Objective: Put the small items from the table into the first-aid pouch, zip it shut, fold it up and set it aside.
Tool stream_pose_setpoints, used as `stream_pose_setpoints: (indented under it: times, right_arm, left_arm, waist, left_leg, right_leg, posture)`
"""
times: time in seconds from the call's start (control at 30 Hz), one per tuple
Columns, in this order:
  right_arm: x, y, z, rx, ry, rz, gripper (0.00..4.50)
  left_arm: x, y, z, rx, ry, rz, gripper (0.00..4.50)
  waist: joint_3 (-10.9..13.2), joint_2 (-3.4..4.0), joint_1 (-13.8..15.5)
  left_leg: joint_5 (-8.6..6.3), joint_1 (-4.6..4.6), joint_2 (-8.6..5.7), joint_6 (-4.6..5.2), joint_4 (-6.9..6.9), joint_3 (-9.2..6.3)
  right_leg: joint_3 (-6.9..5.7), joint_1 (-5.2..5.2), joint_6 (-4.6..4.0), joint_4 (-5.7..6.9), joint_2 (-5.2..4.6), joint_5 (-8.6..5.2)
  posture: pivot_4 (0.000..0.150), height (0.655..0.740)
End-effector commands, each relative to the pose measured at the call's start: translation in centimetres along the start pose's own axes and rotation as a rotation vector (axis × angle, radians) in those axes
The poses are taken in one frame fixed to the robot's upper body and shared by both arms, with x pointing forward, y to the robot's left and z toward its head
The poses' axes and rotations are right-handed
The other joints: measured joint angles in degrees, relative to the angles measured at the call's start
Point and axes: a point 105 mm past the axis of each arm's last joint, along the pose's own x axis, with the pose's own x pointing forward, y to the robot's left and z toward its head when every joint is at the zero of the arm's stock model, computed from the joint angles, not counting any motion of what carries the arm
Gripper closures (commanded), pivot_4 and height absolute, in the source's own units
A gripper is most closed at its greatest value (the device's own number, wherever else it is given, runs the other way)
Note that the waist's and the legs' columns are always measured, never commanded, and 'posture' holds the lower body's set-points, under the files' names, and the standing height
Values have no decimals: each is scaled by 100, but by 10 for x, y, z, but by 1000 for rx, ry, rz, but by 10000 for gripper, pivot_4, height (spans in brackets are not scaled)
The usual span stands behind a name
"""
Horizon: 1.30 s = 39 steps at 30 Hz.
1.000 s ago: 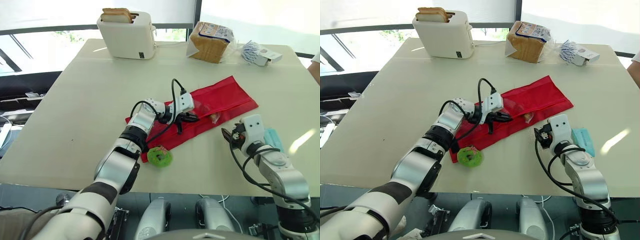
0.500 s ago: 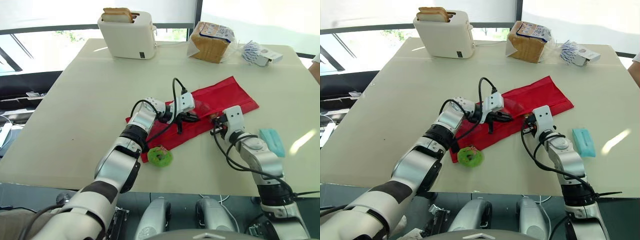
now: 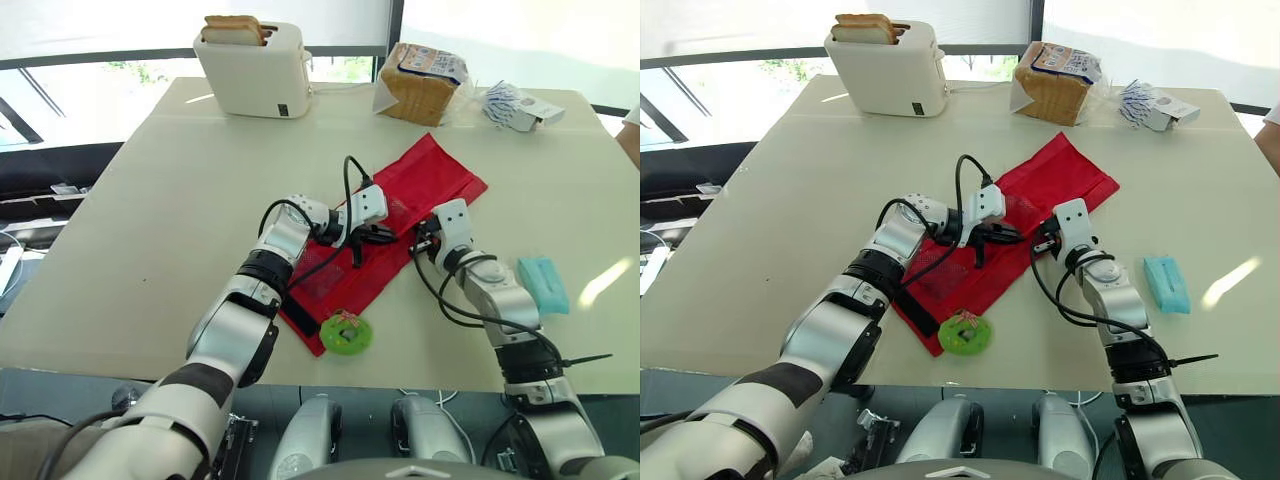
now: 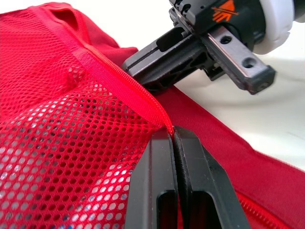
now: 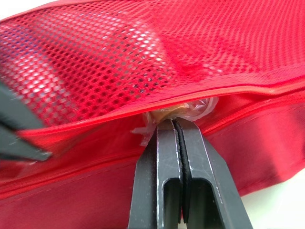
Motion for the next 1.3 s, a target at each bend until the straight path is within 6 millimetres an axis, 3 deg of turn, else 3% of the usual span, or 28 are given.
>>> stream_pose_setpoints:
  times: [0.03, 0.13, 0.23, 0.33, 0.4, 0.57, 0.73, 0.83, 0.87, 0.9, 1.0, 1.03, 1.1, 1.3]
  right_arm:
    - [-20, -3, 18, -36, -83, 16, 44787]
    - [-44, -9, 21, -38, -102, 17, 37662]
    - [-66, -9, 25, -55, -112, 33, 23954]
    - [-103, -6, 32, -83, -127, 79, 8020]
    - [-121, -3, 35, -107, -122, 107, 505]
    - [-164, 2, 42, -160, -97, 165, 505]
    - [-191, 5, 46, -201, -56, 188, 505]
    - [-197, 5, 47, -212, -45, 176, 505]
    - [-198, 7, 47, -215, -43, 179, 0]
    - [-198, 9, 48, -211, -45, 186, 0]
    - [-195, 18, 50, -207, -54, 210, 0]
    - [-193, 21, 50, -202, -59, 216, 0]
    - [-185, 25, 49, -208, -66, 229, 0]
    - [-161, 36, 52, -238, -87, 281, 0]
  left_arm:
    - [-1, -2, 3, 43, -1, -28, 45000]
    - [-7, -2, -3, 58, 23, -43, 45000]
    - [-17, -1, -8, 88, 46, -74, 45000]
    - [-36, 0, -8, 146, 53, -131, 45000]
    - [-45, 2, -7, 162, 54, -157, 45000]
    - [-73, 15, -10, 258, 133, -128, 45000]
    - [-93, 34, -17, 348, 230, 6, 45000]
    - [-104, 42, -17, 214, 220, 55, 45000]
    - [-107, 42, -14, 168, 179, 47, 38856]
    - [-109, 40, -12, 145, 144, 38, 36228]
    - [-109, 41, -3, 84, 28, 57, 21708]
    - [-108, 40, -3, 66, 10, 59, 19212]
    - [-101, 36, -9, 83, 21, 65, 9282]
    - [-68, 33, -19, 112, 60, 136, 9282]
  waist:
    - [0, 0, 17]
    - [0, 0, 34]
    - [0, 0, 15]
    - [1, 0, 7]
    - [1, 1, 7]
    - [5, -3, 38]
    - [5, -5, 44]
    - [6, -7, 39]
    - [7, -7, 38]
    - [7, -7, 36]
    - [7, -8, 36]
    - [7, -8, 36]
    - [6, -8, 34]
    - [8, -12, 54]
  left_leg:
    - [0, 0, -1, 0, 0, 0]
    - [0, -3, -2, 1, 0, -2]
    - [-1, -2, -2, 2, 0, 1]
    - [-7, 0, 2, 12, -3, -1]
    - [-11, -1, 4, 19, -5, -3]
    - [-17, -1, 3, 29, 1, -9]
    - [-19, 3, 2, 32, 4, -15]
    - [-19, 3, 2, 32, 5, -16]
    - [-19, 2, 2, 32, 6, -16]
    - [-19, 2, 2, 32, 6, -16]
    - [-19, 2, 4, 32, 6, -17]
    - [-19, 2, 4, 32, 8, -17]
    - [-19, 3, 4, 32, 9, -17]
    - [-18, 0, 1, 31, 12, -19]
  right_leg:
    - [0, 0, 0, 0, -2, 0]
    - [-3, 1, 0, -3, -4, 0]
    - [-1, 1, 0, -3, -4, 0]
    - [-2, 0, 0, -1, 3, -1]
    - [-4, 0, -1, -4, 6, -1]
    - [-12, 9, 0, -6, 3, -1]
    - [-18, 23, 0, -12, 3, -1]
    - [-19, 24, 1, -12, 2, -1]
    - [-19, 23, 1, -11, 2, -1]
    - [-20, 23, 1, -11, 3, -1]
    - [-22, 23, 1, -11, 3, -1]
    - [-22, 23, 1, -11, 2, -1]
    - [-22, 25, 1, -11, 1, -1]
    - [-24, 24, 1, -10, -4, -1]
  posture:
    - [1500, 7400]
    - [1500, 7400]
    - [1500, 7400]
    - [1500, 7400]
    - [1500, 7400]
    - [1500, 7400]
    - [1500, 7400]
    - [1500, 7400]
    - [1500, 7400]
    - [1500, 7400]
    - [1500, 7400]
    - [1500, 7400]
    - [1500, 7400]
    - [1500, 7400]
